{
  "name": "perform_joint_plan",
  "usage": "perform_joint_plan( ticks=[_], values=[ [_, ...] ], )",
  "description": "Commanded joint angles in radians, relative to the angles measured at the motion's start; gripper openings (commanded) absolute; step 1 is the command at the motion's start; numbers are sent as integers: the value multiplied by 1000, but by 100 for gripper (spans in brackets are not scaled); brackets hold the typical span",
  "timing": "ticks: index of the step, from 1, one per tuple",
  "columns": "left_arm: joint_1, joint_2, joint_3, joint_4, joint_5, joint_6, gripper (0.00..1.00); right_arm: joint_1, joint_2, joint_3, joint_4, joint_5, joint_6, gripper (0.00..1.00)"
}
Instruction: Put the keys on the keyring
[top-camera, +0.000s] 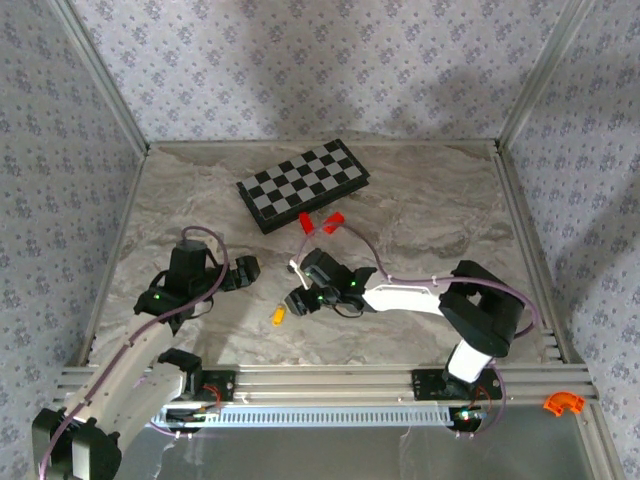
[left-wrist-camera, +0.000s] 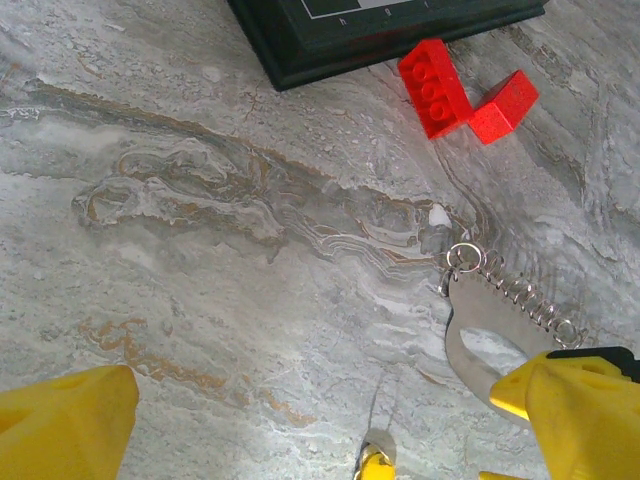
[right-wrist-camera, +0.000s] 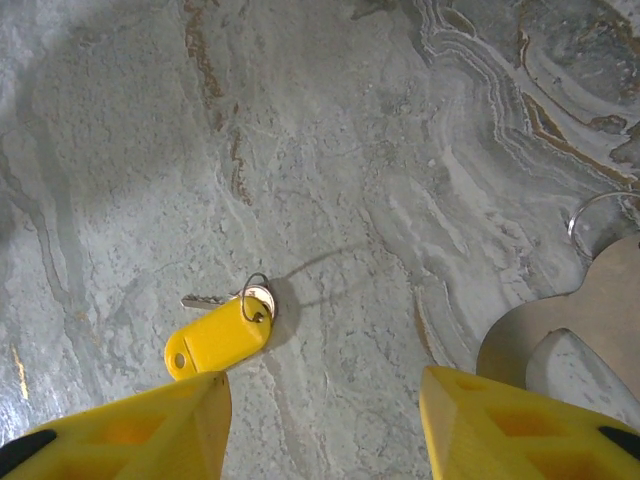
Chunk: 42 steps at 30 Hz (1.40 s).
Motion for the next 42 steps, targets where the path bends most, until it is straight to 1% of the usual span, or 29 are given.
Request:
perform_joint_plan(
  ticks=[1, 5, 12, 26, 34, 42],
  values=[
    [-1, 9, 29, 13, 2, 15, 99, -22, 9, 19, -3, 36, 53, 51],
    [-1, 10, 28, 13, 1, 17, 98, -48, 4, 37, -40, 82, 61, 50],
    [-1, 8, 27, 15, -7, 17, 98, -79, 75, 122, -108, 102, 63, 46],
    [4, -1, 38, 7, -15, 20, 97, -78, 222, 314, -279, 242, 85, 38],
    [5, -14, 28, 12, -21, 17, 98, -70, 286, 393, -343, 285, 86, 37],
    [7, -20, 32, 7, -23, 22, 98, -58, 319, 422, -383, 315, 90, 39]
  ],
)
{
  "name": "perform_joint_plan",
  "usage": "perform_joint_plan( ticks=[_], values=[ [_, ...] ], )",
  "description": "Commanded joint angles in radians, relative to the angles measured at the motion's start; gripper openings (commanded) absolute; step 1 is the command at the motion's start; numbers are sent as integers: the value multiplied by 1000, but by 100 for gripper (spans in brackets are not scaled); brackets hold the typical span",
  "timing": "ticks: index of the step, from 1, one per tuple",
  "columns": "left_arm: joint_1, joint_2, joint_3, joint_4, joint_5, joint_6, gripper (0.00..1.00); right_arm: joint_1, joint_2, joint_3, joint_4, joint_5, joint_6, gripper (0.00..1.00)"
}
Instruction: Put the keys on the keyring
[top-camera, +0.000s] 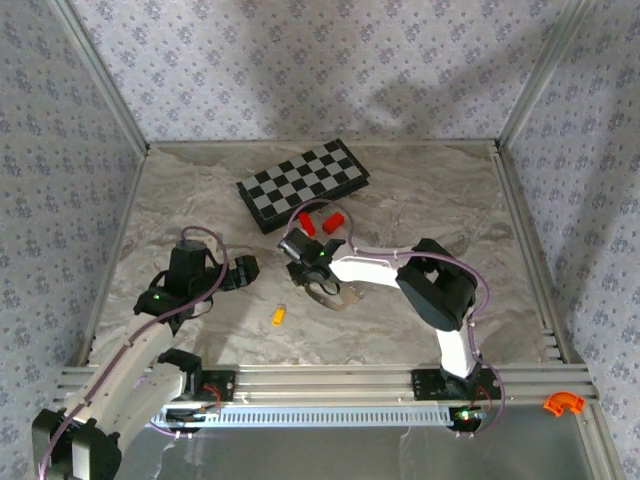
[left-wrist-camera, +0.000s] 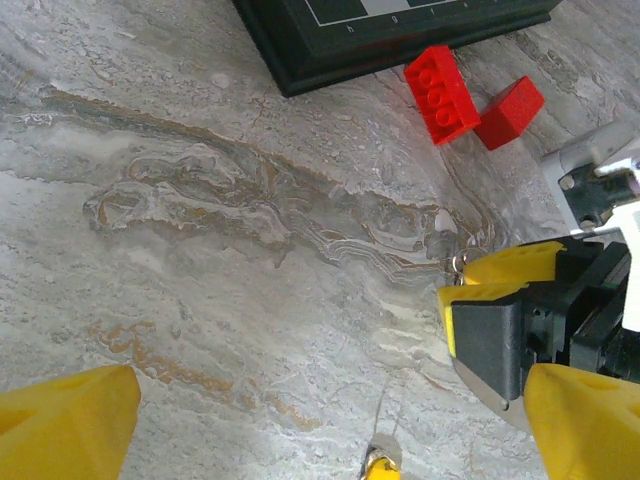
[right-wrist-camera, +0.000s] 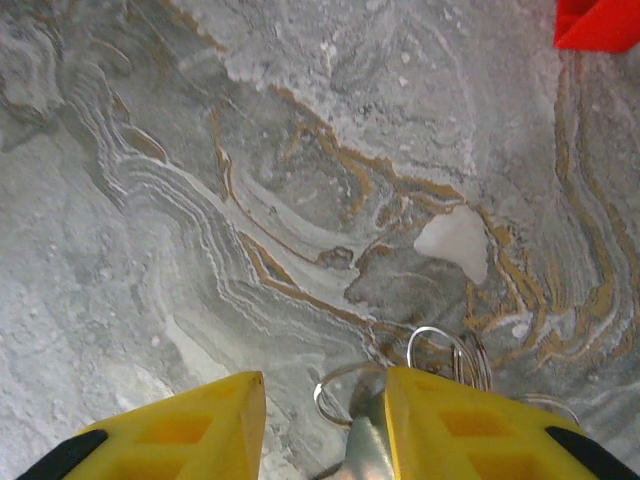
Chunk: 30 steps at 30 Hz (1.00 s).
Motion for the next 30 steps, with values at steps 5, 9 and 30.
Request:
perform_joint_plan(
  ticks=[5, 9, 30],
  values=[
    [8, -20, 30, 7, -9, 21, 98, 14, 45, 39, -64, 66, 19, 39],
    [8, -29, 28, 5, -10, 22, 99, 16, 62, 46, -78, 86, 20, 36],
    [12, -41, 16, 13, -8, 24, 99, 31, 78, 93, -110, 142, 2, 41]
  ],
)
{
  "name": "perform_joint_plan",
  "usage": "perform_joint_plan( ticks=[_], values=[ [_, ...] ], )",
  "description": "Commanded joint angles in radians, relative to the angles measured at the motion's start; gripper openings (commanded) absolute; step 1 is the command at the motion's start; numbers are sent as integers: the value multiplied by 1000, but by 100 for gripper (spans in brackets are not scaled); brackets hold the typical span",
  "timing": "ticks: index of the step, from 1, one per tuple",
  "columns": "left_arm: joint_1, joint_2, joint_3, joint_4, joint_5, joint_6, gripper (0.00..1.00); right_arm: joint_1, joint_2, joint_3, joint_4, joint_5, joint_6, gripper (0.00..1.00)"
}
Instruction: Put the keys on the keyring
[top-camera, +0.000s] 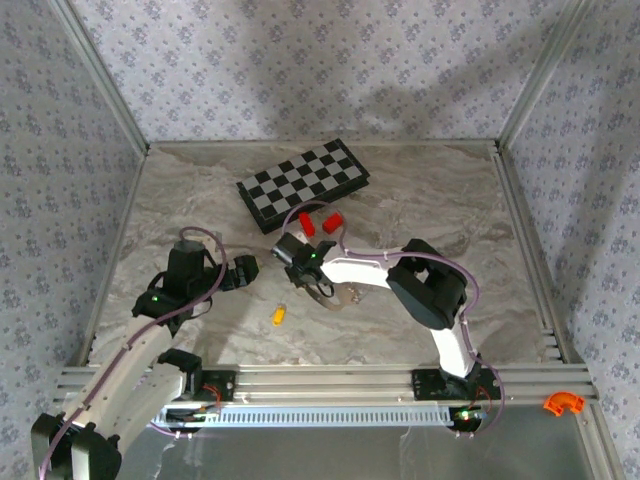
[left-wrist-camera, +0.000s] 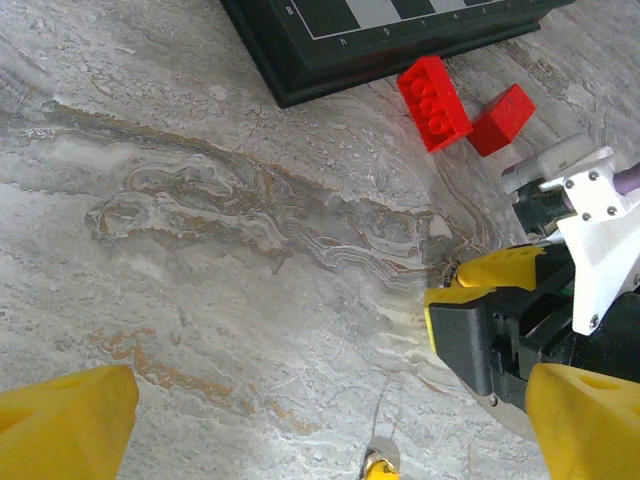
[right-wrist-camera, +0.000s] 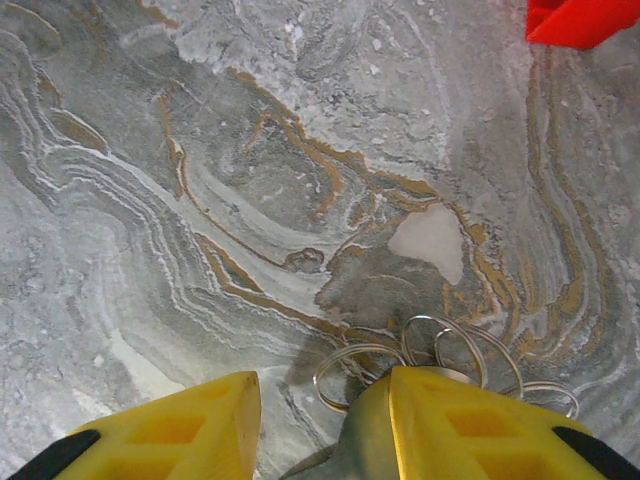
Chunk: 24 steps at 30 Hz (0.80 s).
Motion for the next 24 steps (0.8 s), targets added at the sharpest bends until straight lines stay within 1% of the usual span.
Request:
perform_joint_plan(
  ticks=[1, 10, 17, 24],
  values=[
    [9, -21, 16, 14, -9, 15, 99, 2, 22, 32, -46, 33, -1, 41],
    [10, -21, 6, 23, -7, 15, 99, -9, 47, 46, -68, 72, -12, 41],
    [11, -23, -5, 31, -6, 14, 99, -11, 60, 79, -78, 114, -31, 38],
    [11, -23, -8, 39, -5, 17, 100, -13, 79, 111, -89, 137, -39, 43]
  ],
)
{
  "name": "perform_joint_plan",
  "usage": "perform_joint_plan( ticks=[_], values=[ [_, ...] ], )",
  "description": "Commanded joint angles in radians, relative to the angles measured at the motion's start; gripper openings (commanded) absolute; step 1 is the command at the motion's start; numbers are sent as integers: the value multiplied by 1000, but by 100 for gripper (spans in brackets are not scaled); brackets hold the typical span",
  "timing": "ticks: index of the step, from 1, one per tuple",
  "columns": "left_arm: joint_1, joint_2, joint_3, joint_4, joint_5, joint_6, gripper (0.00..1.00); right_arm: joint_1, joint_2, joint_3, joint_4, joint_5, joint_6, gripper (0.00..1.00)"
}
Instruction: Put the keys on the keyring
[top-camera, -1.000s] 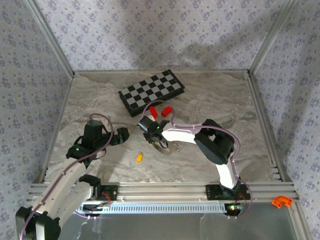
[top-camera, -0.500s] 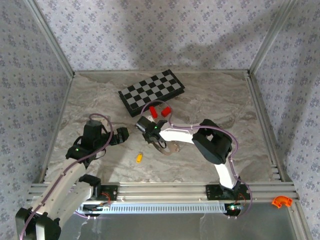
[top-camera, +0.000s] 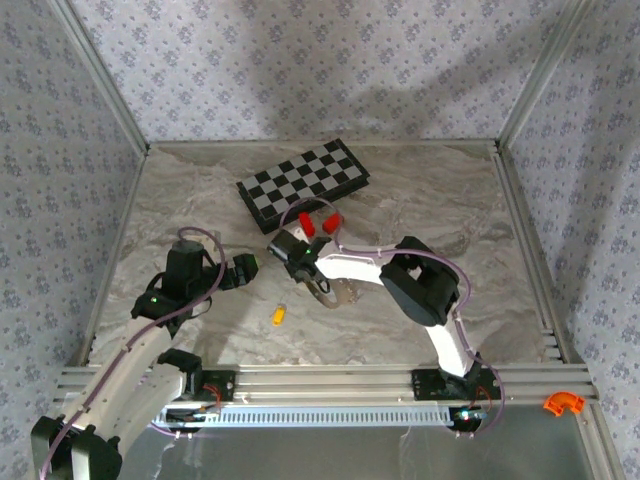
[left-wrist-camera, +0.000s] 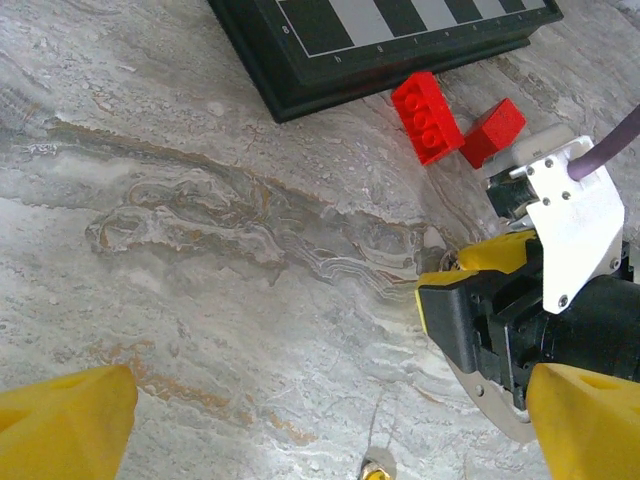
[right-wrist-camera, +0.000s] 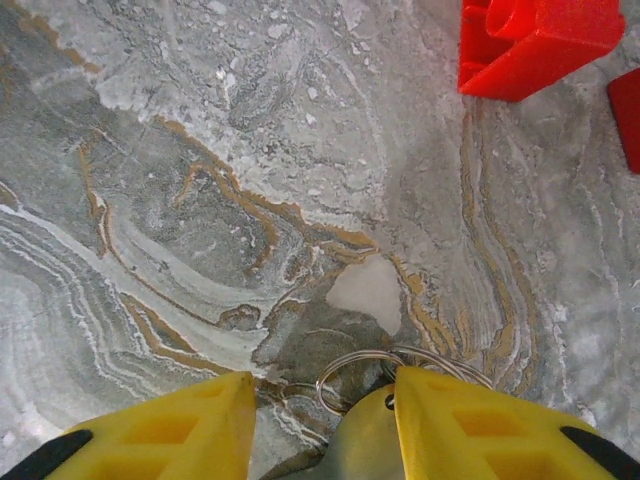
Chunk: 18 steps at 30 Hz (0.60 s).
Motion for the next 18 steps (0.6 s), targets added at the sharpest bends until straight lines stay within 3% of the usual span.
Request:
perform_joint_plan(
  ticks=[1, 12, 18],
  values=[
    [6, -9, -4, 21, -7, 16, 100, -6, 23, 37, -35, 45, -10, 43],
    [10, -5, -7, 29, -3, 19, 100, -37, 35, 40, -39, 24, 15, 44],
    [10, -2, -9, 34, 2, 19, 100, -79, 33, 16, 21, -97, 67, 45]
  ],
)
